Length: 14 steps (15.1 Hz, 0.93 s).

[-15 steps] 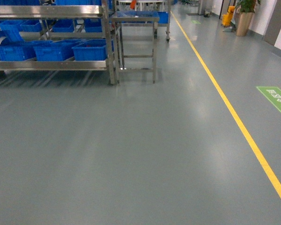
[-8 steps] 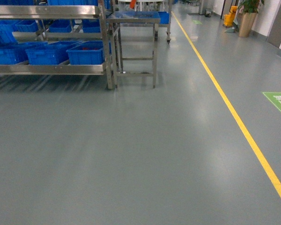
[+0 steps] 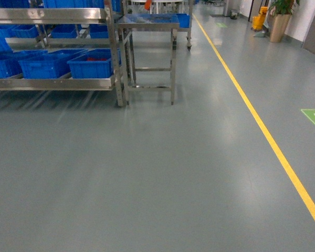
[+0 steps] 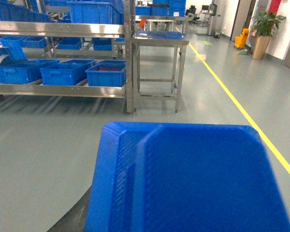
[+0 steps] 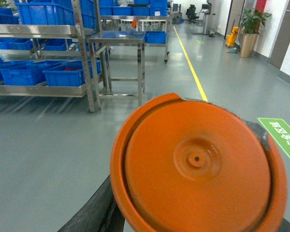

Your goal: Sort blue parts and orange caps into right shelf containers

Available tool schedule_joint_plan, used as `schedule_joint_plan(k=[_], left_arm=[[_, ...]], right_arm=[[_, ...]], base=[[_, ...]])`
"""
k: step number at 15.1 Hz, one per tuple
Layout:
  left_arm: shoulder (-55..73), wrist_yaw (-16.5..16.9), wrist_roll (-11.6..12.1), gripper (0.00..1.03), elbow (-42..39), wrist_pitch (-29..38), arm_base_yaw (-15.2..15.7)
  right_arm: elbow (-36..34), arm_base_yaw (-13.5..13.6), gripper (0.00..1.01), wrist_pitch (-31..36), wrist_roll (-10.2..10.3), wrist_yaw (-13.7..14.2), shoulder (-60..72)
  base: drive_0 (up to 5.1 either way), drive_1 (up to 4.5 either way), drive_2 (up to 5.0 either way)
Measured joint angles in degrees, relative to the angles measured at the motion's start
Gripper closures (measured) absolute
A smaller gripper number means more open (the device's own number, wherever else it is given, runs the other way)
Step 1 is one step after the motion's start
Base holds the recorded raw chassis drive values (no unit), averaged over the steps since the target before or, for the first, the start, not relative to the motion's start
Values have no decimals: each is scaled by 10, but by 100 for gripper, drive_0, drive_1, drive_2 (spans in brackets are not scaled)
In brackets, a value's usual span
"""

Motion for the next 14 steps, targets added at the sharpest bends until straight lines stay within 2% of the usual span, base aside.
schedule_joint_plan(k=[14], left_arm=[[0, -1, 0, 60, 0, 0, 0]], right_arm=[[0, 0, 57, 1, 0, 0, 0]], base=[[3, 436, -431]])
